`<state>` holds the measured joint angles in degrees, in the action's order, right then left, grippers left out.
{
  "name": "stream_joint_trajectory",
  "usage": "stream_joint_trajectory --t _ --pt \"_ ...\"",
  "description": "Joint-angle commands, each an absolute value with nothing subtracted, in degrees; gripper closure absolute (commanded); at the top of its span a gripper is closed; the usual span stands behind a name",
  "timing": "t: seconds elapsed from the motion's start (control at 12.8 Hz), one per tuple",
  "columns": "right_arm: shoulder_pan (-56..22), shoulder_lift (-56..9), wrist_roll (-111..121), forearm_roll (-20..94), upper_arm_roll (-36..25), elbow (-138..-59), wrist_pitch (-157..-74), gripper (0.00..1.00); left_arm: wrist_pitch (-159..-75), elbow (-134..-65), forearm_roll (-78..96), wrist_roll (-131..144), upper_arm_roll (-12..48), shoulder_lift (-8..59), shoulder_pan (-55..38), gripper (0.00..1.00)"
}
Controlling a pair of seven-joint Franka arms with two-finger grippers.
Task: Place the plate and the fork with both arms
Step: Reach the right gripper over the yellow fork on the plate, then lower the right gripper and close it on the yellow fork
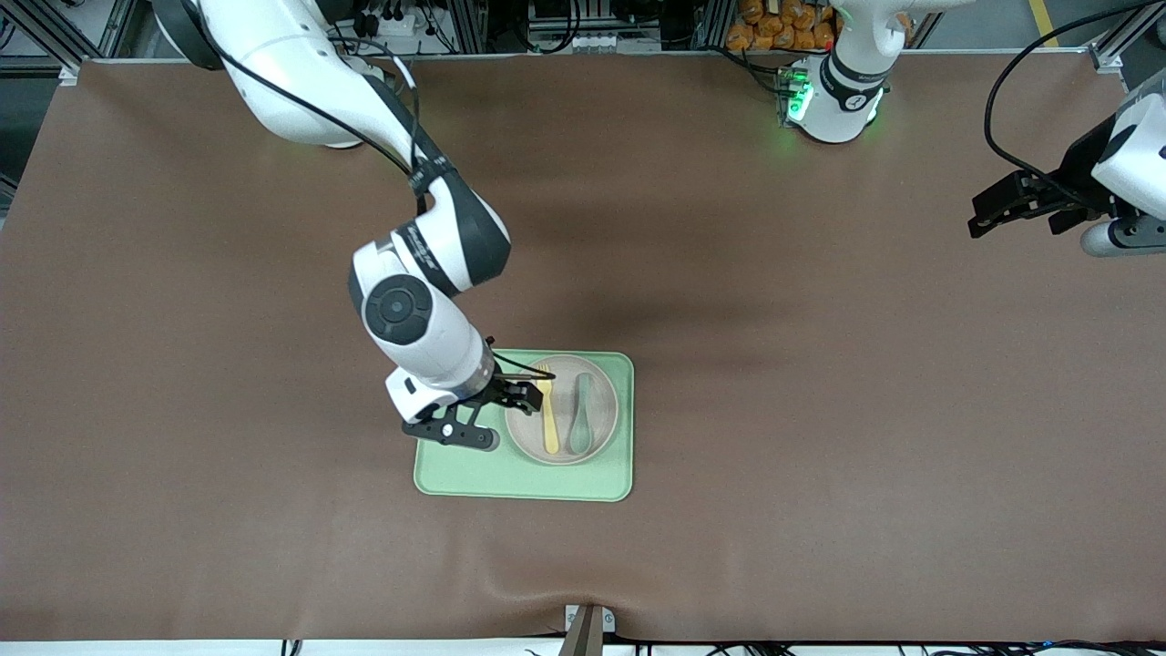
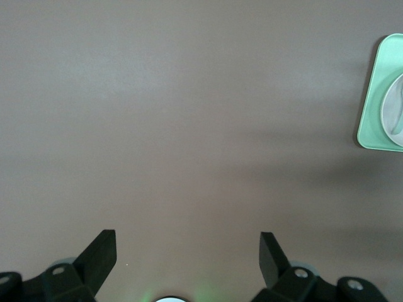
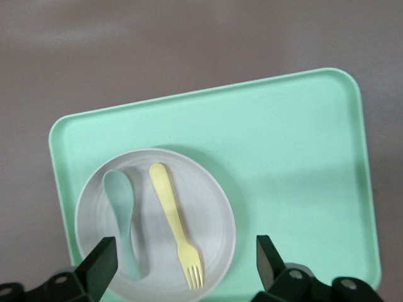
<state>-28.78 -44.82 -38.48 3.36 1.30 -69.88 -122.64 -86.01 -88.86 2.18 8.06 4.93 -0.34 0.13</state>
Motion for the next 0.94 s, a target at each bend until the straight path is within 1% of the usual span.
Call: stream_joint_trajectory --t 0.0,0.16,0.23,0.39,0.47,0.78,0.86 --pt "-30.6 -48.8 -39.3 1.8 0.7 -66.5 -124.4 0.10 -86.4 -89.9 1.0 6.9 4.7 -1.7 0.0 0.00" --pt "-31.4 -49.0 -40.9 1.8 0.7 -66.7 -123.9 0.11 -86.0 -89.9 1.0 6.9 4.7 -1.7 0.0 0.00" --pt "-31.5 -49.0 -43.0 2.2 0.8 -66.8 -123.8 0.09 -86.0 -89.9 0.9 6.9 4.7 -1.7 0.1 0.00" --pt "-32.3 -49.9 -45.1 2.0 0.9 -66.8 -125.9 0.08 -85.9 -90.0 0.9 6.9 4.7 -1.6 0.1 0.00" --pt "-32.7 -50.4 -44.9 1.8 0.8 -66.6 -128.3 0.08 -85.9 -90.1 0.9 6.9 4.7 -1.5 0.1 0.00" --pt "-32.8 -51.5 -40.9 1.4 0.7 -66.6 -128.4 0.14 -85.2 -90.1 0.9 6.9 4.5 -1.2 0.2 0.00" --pt "-32.9 -51.9 -39.7 0.6 0.7 -66.7 -128.4 0.17 -85.2 -90.1 0.9 6.9 4.5 -1.1 0.2 0.00"
